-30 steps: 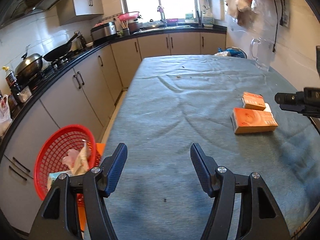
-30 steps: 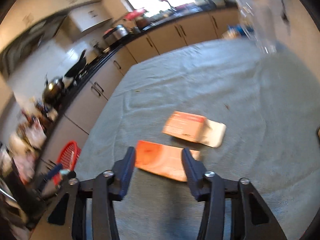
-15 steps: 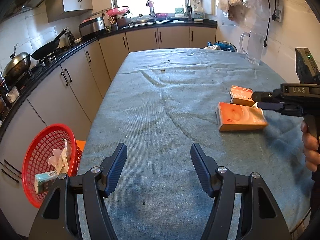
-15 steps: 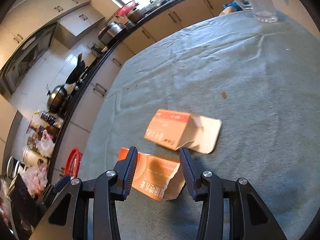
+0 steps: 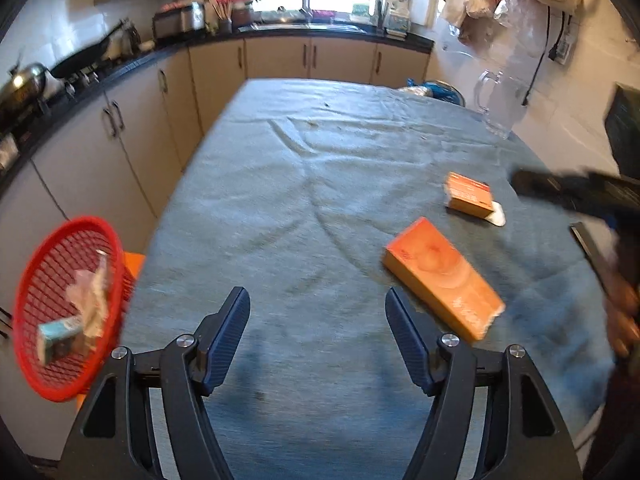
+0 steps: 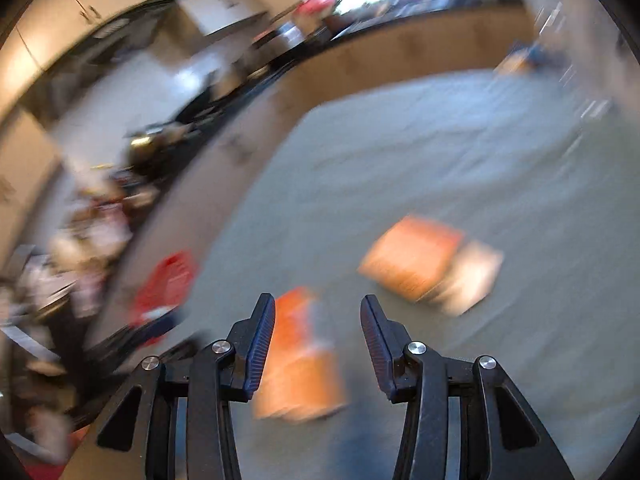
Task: Collect trash
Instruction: 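Grasp the long orange box with the left tool while the right tool grasps the small orange box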
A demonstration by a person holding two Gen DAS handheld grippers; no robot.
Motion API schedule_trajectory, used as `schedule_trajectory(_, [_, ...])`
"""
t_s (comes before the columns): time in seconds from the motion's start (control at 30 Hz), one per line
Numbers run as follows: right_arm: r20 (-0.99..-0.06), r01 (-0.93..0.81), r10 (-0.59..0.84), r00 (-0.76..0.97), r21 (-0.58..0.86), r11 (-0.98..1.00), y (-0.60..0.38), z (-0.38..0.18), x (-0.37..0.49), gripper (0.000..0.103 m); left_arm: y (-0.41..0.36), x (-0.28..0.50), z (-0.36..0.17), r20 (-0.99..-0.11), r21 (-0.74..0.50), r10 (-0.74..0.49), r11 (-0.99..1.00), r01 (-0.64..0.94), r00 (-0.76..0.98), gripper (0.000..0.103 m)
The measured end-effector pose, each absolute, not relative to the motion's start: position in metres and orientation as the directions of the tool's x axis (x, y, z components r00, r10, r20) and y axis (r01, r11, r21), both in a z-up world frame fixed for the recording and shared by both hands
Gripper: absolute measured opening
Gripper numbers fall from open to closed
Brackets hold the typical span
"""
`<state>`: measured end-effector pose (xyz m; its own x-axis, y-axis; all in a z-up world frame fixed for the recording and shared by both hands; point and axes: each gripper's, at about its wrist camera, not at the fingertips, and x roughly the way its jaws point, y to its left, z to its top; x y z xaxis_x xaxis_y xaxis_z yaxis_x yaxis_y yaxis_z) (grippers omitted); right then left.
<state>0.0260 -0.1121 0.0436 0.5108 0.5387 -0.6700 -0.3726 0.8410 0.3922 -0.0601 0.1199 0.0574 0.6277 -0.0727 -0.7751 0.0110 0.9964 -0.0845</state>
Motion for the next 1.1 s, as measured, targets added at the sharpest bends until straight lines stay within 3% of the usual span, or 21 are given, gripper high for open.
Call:
schedule_trajectory(0.03, [-0.685, -0.368, 0.52, 0.511, 0.372, 0.852, -0.112, 0.042, 0.036, 0.055, 0.116, -0.058, 0.057, -0.779, -0.099, -0.089, 0.995, 0.018, 0.62, 0.07])
schedule_trajectory(0.1, [-0.7, -0.328, 0.492, 0.518, 0.369, 0.87, -0.115, 0.035, 0.06, 0.055, 0.108, -0.056, 0.057, -0.782, -0.122, -0.118, 0.992, 0.035, 0.611, 0.07])
schedule_trajectory(0.3, [-0.708, -0.276, 0.588, 0.391, 0.519, 0.809, -0.121, -0.005, 0.102, 0.055, 0.091, -0.055, 0.052, -0.795, -0.108, -0.128, 0.992, 0.069, 0.593, 0.071])
schedule_trajectory(0.4, [-0.709, -0.304, 0.617, 0.341, 0.538, 0.786, -0.116, -0.007, 0.095, 0.062, 0.09, -0.052, 0.05, -0.801, -0.115, -0.132, 0.991, 0.066, 0.584, 0.071])
schedule_trajectory(0.47, [-0.728, -0.362, 0.612, 0.31, 0.505, 0.784, -0.107, -0.006, 0.082, 0.067, 0.092, -0.05, 0.05, -0.803, -0.118, -0.127, 0.992, 0.054, 0.582, 0.072])
schedule_trajectory(0.63, [-0.8, -0.468, 0.457, 0.389, 0.256, 0.846, -0.085, -0.001, 0.047, 0.067, 0.091, -0.046, 0.049, -0.809, -0.122, -0.118, 0.992, 0.031, 0.575, 0.072])
schedule_trajectory(0.8, [-0.798, -0.497, 0.38, 0.467, 0.119, 0.859, -0.079, -0.002, 0.036, 0.065, 0.081, -0.043, 0.049, -0.82, -0.11, -0.107, 0.994, 0.028, 0.562, 0.072])
schedule_trajectory(1.0, [-0.794, -0.504, 0.357, 0.492, 0.075, 0.861, -0.078, -0.007, 0.034, 0.056, 0.066, -0.032, 0.05, -0.836, -0.138, -0.118, 0.99, 0.002, 0.536, 0.075])
schedule_trajectory(1.1, [-0.766, -0.466, 0.382, 0.517, 0.122, 0.876, -0.092, 0.001, 0.037, 0.054, 0.059, -0.026, 0.049, -0.841, -0.163, -0.119, 0.986, -0.038, 0.527, 0.076])
